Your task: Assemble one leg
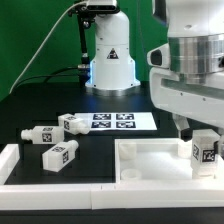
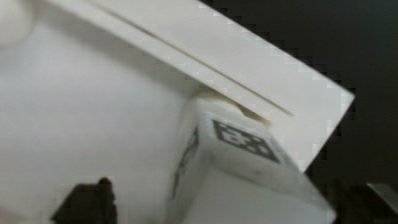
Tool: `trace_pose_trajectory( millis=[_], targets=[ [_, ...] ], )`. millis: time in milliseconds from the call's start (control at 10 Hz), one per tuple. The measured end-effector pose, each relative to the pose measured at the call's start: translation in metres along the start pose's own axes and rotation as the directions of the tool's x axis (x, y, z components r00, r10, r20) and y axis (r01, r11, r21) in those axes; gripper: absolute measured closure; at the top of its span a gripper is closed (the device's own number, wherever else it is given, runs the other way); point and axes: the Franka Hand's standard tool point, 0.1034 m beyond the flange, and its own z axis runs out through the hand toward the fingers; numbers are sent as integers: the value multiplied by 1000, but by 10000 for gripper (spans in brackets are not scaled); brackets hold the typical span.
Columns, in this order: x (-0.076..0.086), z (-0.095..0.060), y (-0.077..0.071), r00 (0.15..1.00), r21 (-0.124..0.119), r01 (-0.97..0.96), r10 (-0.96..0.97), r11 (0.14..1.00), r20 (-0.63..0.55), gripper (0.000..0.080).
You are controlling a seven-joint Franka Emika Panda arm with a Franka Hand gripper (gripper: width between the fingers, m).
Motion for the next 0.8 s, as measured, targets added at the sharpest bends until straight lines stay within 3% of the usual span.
trace_pose_trajectory(
  millis=[100,500,600,700,800],
  targets=[
    [-2,1,1,995,-2,105,-105,995,3,165],
    [0,1,1,950,-3,313,-313,950,1,151],
    [0,1,-1,880,-15,475,-475,880,-11,151],
    [2,0,-4,815,-12,578,-578,816,-24,151],
    [1,0,-4,848,-7,530,-530,848,-24,151]
  ],
)
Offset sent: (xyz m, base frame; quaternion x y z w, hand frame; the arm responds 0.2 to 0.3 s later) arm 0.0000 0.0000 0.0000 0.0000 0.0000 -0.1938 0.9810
